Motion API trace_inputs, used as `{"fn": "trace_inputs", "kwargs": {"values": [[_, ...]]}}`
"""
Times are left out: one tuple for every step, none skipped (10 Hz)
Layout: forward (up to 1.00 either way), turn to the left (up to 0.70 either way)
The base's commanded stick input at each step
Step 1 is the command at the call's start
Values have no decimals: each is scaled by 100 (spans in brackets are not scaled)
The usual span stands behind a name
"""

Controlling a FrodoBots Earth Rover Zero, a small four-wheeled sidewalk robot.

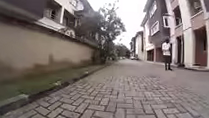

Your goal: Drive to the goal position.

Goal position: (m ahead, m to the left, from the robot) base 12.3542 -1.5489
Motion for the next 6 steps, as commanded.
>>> {"fn": "trace_inputs", "kwargs": {"values": [[70, 0], [70, -35], [70, -34], [70, -14], [70, 0], [70, 0]]}}
